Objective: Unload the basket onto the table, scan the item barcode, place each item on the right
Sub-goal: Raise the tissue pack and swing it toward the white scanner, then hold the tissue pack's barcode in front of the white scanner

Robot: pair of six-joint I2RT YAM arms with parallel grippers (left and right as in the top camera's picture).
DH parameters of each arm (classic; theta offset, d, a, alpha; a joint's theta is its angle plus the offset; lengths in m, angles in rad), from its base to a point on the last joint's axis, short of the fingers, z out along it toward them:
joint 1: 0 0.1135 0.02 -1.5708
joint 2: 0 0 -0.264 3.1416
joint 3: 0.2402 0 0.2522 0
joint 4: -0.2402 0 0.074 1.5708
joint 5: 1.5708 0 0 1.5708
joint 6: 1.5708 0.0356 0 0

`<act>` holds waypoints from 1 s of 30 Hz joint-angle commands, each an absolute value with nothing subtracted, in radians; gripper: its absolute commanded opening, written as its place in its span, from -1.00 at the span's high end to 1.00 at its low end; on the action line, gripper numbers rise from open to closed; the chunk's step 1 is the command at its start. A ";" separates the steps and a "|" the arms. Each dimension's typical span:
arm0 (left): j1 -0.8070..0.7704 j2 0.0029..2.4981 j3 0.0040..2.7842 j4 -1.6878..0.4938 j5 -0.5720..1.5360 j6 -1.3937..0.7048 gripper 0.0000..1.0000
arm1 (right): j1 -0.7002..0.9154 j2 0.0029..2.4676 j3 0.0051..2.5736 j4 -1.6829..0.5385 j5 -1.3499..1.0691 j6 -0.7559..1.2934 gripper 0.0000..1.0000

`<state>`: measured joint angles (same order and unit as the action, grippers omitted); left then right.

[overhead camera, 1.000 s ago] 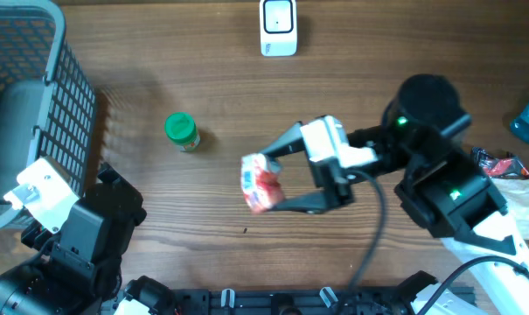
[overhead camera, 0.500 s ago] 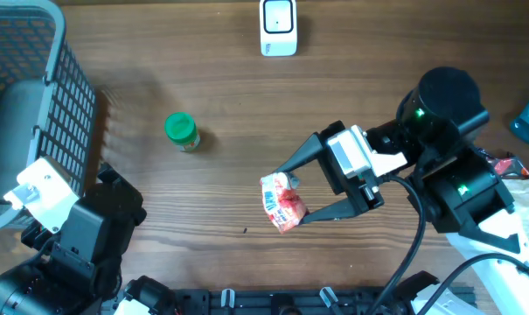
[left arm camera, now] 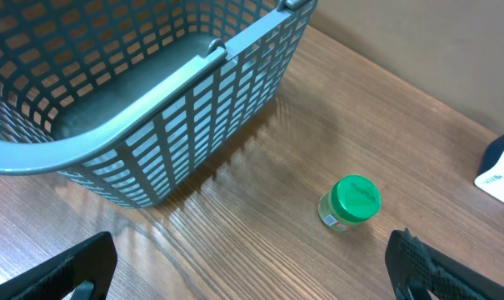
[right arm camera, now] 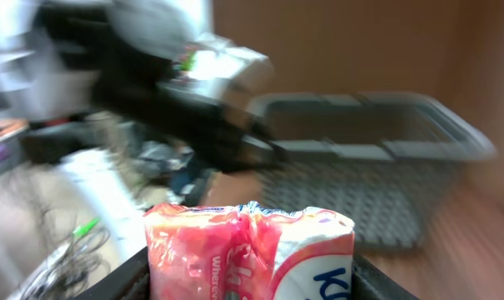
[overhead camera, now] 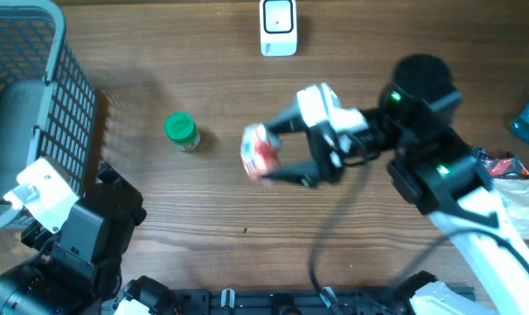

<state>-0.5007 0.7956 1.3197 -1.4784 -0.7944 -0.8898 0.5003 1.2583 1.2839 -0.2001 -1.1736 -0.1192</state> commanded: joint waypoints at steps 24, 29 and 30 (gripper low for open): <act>-0.492 0.799 1.327 -1.478 -0.796 -0.906 -1.00 | 0.368 2.180 1.400 0.945 -0.322 1.688 -0.33; -0.492 0.799 1.327 -1.478 -0.796 -0.906 -1.00 | 0.376 2.362 1.708 0.885 -0.307 1.787 -0.32; -0.492 0.799 1.327 -1.478 -0.796 -0.906 -1.00 | 0.374 2.392 1.779 0.852 -0.306 1.819 -0.29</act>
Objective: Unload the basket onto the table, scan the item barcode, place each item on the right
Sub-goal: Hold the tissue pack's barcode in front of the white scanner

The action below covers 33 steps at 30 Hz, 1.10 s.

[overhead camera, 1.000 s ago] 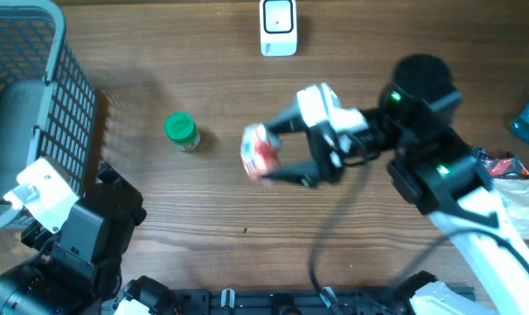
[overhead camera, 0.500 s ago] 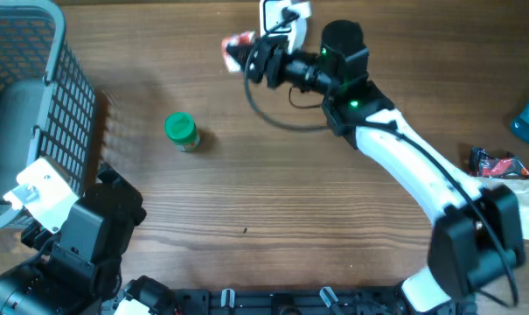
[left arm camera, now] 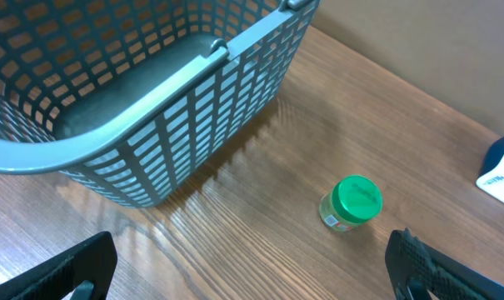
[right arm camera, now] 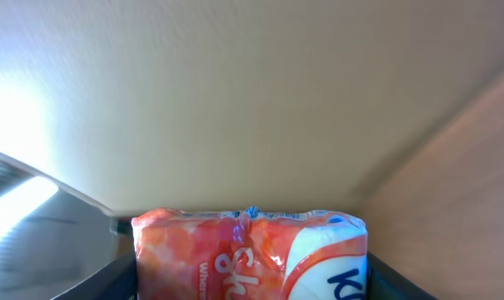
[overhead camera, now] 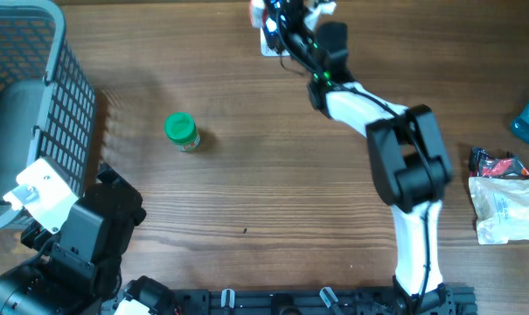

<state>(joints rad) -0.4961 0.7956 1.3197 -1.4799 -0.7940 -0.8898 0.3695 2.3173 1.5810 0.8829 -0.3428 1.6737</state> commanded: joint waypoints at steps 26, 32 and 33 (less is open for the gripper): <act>-0.492 0.799 1.327 -1.478 -0.796 -0.906 -1.00 | 0.344 2.529 1.930 0.387 -0.242 2.072 -0.41; -0.492 0.799 1.327 -1.478 -0.796 -0.906 -1.00 | 0.319 2.530 1.930 0.414 -0.272 2.072 -0.36; -0.492 0.799 1.327 -1.478 -0.796 -0.906 -1.00 | 0.316 2.530 1.930 0.413 -0.287 2.072 -0.35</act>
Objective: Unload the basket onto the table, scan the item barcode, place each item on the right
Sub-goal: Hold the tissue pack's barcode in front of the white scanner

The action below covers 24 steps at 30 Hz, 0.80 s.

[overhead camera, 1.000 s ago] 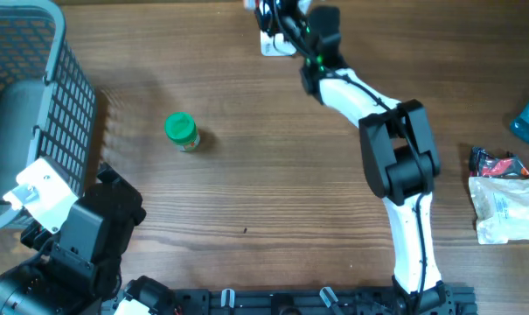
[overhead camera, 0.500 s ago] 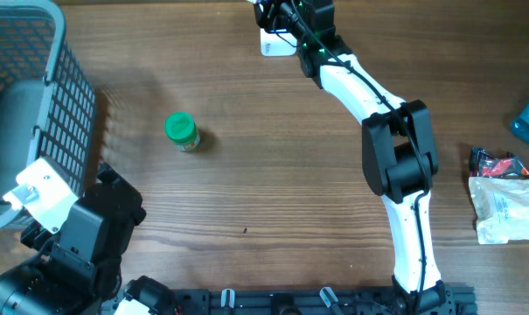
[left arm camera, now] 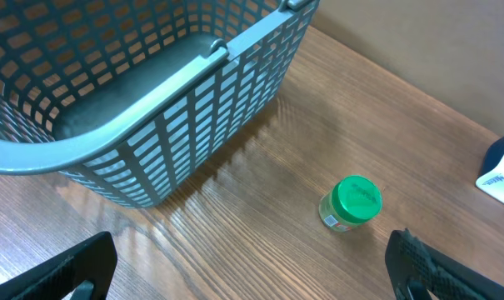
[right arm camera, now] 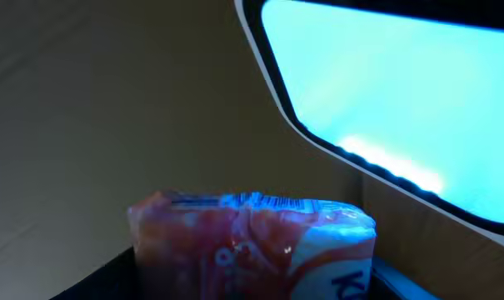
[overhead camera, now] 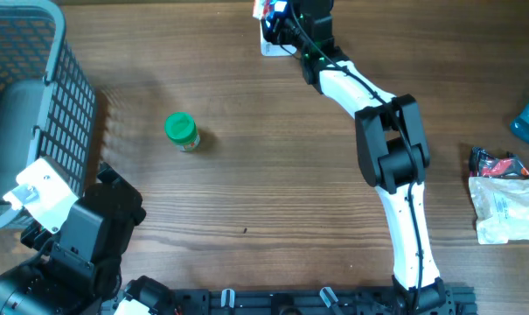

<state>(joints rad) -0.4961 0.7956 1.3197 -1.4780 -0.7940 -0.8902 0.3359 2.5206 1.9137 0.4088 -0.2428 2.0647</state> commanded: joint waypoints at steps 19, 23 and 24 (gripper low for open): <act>-0.492 0.799 1.327 -1.478 -0.796 -0.906 -1.00 | 0.310 2.529 1.930 0.648 -0.465 2.071 -0.19; -0.492 0.799 1.327 -1.478 -0.796 -0.906 -1.00 | 0.310 2.528 1.930 0.764 -0.534 1.962 -0.25; -0.492 0.799 1.327 -1.478 -0.796 -0.906 -1.00 | 0.310 2.525 1.930 0.784 -0.550 1.924 -0.39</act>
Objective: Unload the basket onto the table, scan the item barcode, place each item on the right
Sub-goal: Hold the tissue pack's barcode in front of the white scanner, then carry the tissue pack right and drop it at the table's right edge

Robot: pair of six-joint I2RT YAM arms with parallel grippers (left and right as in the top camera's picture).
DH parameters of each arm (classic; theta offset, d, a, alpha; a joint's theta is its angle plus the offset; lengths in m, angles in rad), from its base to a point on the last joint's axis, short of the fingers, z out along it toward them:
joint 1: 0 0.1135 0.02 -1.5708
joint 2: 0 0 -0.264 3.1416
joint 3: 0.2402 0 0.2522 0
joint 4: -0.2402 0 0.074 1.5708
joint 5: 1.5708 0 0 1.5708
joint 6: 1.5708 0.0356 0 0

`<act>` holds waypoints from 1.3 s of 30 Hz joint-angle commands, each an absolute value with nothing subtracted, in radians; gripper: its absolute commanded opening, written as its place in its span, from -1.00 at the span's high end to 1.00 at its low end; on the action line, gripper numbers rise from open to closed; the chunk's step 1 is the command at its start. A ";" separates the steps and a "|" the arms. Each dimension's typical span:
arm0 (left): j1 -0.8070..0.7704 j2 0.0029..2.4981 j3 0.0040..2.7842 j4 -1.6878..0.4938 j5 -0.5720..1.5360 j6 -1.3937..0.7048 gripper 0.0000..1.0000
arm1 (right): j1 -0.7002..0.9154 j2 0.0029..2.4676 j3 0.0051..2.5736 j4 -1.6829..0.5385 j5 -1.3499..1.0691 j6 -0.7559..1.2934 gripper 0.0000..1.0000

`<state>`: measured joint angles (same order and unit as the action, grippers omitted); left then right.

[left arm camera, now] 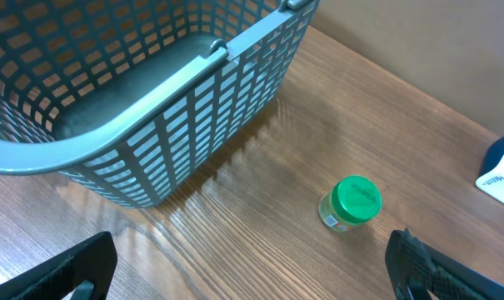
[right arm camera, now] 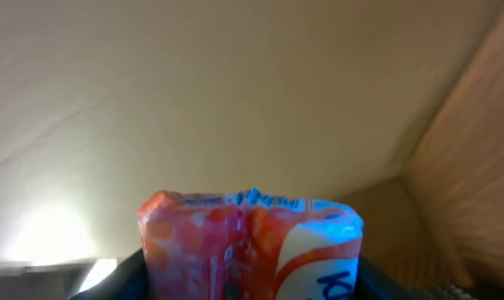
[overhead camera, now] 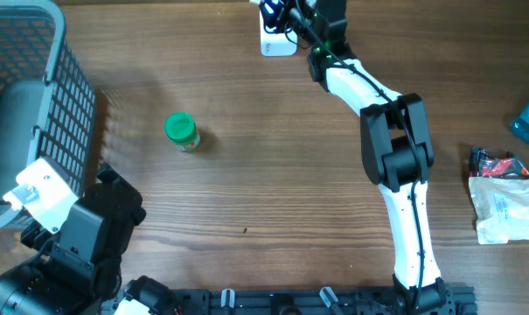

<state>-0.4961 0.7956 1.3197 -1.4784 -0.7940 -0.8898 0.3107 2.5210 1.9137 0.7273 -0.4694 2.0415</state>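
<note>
My right gripper [overhead camera: 281,13] is stretched to the far edge of the table, over the white barcode scanner [overhead camera: 275,44]. It is shut on a red and white tissue pack [right arm camera: 250,246], which fills the bottom of the right wrist view between the black fingers [right arm camera: 118,279]. Blue light falls on the pack's top edge. In the overhead view the pack [overhead camera: 269,9] shows as a small patch lit blue. My left gripper [left arm camera: 252,267] rests open at the near left, its fingertips [left arm camera: 77,265] wide apart above bare wood.
A grey mesh basket [overhead camera: 24,105] stands at the far left. A green-lidded jar [overhead camera: 182,131] stands on the wood right of it. At the right edge lie a blue bottle [overhead camera: 528,118] and a white pouch [overhead camera: 509,206] with a small red packet.
The right wrist has turned: its view showed the scanner's bright blue window above the pack, now a beige wall. The gripper stays over the scanner, still shut on the pack. Left arm unmoved.
The right gripper held the tissue pack above the table's middle, near the jar. A second later it was stretched to the far edge by the scanner. Then the pack faced the scanner's blue window. Now the wrist is turned away, blue light still on the pack.
</note>
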 commanded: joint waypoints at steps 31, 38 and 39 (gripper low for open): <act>-0.492 0.799 1.327 -1.478 -0.796 -0.905 -1.00 | -0.041 1.811 1.756 -1.116 0.786 0.683 -0.18; -0.492 0.799 1.327 -1.478 -0.796 -0.906 -1.00 | -0.322 1.812 1.395 -0.808 0.626 0.602 -0.20; -0.492 0.799 1.327 -1.478 -0.796 -0.906 -1.00 | -0.355 1.812 1.333 -0.763 0.621 0.606 -0.31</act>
